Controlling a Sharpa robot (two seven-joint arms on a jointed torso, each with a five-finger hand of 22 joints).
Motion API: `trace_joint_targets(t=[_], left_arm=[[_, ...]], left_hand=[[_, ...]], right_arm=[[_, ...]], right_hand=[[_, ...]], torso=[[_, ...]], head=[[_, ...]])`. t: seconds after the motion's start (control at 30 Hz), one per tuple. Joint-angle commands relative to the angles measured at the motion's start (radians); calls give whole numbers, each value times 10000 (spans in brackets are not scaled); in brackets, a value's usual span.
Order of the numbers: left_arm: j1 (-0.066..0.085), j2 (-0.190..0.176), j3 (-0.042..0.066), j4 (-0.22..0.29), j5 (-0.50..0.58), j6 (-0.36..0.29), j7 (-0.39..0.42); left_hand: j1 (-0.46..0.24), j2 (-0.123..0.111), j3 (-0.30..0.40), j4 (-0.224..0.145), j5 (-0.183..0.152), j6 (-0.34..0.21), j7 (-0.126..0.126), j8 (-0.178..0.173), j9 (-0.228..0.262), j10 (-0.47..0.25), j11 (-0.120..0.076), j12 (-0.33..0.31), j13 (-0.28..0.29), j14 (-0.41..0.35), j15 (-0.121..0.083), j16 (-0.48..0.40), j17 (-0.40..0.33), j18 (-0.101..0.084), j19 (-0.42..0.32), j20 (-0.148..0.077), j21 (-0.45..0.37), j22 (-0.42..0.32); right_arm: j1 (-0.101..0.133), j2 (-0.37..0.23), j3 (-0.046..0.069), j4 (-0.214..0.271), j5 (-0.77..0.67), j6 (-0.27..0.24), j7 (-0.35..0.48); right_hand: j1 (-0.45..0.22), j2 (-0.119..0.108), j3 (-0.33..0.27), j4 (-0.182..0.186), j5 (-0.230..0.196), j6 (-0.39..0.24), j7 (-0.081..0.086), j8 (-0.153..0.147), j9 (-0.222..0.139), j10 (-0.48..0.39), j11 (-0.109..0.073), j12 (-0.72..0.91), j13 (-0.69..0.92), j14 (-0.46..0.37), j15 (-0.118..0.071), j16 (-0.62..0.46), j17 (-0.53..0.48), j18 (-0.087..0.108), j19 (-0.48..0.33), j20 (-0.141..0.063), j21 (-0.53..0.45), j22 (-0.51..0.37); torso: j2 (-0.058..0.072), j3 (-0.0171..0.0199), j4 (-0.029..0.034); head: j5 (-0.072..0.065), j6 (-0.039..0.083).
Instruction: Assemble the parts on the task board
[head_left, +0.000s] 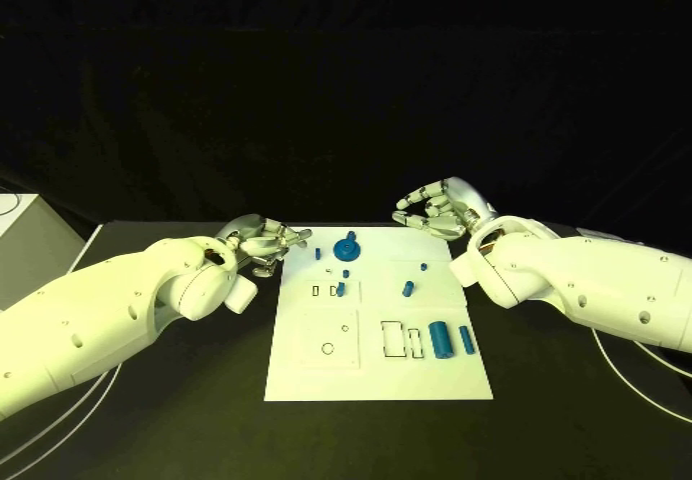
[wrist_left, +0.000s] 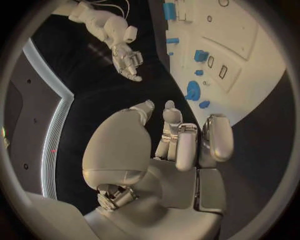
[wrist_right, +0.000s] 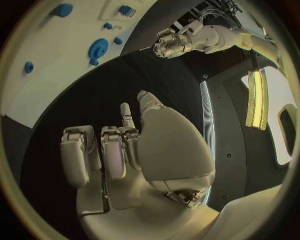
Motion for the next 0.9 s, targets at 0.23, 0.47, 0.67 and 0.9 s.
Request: trace_joint_targets(t=[0.23,0.47,0.67,0.9], left_arm=[[794,912,-283,-572,-3393,2969,-3063],[1176,1537,-675,-1004,-4089,3986,-3482],[1310,1954,-847,-1279,-4469,4199,-3591],[1351,2333,-905,-1582,-4658,4222,-3644]], left_hand=[[-397,53,105,-12,-10,-100,-32,244,238,5,-33,166,141,595,-85,40,1494,-163,106,-11,109,181],[-527,-177,83,-16,-10,-354,28,206,358,386,9,747,899,773,-57,258,1920,-236,304,-5,286,534],[-332,-374,1167,-37,-7,-189,-93,228,540,1029,-94,1815,2296,993,-140,533,2464,-299,504,-67,472,871],[-687,-634,1767,-22,-6,-169,-83,250,705,1062,-90,1944,2474,1009,-140,552,2506,-317,551,-79,519,963]], right_arm=[[333,172,28,-551,1097,635,167],[402,189,36,-697,871,691,-52],[413,183,38,-729,564,724,-245],[415,233,39,-772,263,710,-414]], right_hand=[[-24,-166,452,-8,882,-242,-8,181,212,851,-67,-156,2431,901,-64,-94,2026,30,745,-110,-270,2173],[-32,-259,561,-20,831,-395,27,154,242,893,-41,-101,2470,905,-47,-91,2041,29,747,-102,-270,2175],[-53,-316,666,-20,815,-534,66,98,254,995,-8,36,2567,922,-22,-67,2106,14,774,-87,-216,2212],[-67,-343,693,-19,801,-580,79,77,258,998,5,41,2571,924,-12,-64,2115,13,778,-80,-209,2217]], torso=[[-51,144,-23],[-95,173,-3],[-100,170,-13],[-91,161,-35]], head=[[71,-24],[93,-154],[92,-191],[3,-170]])
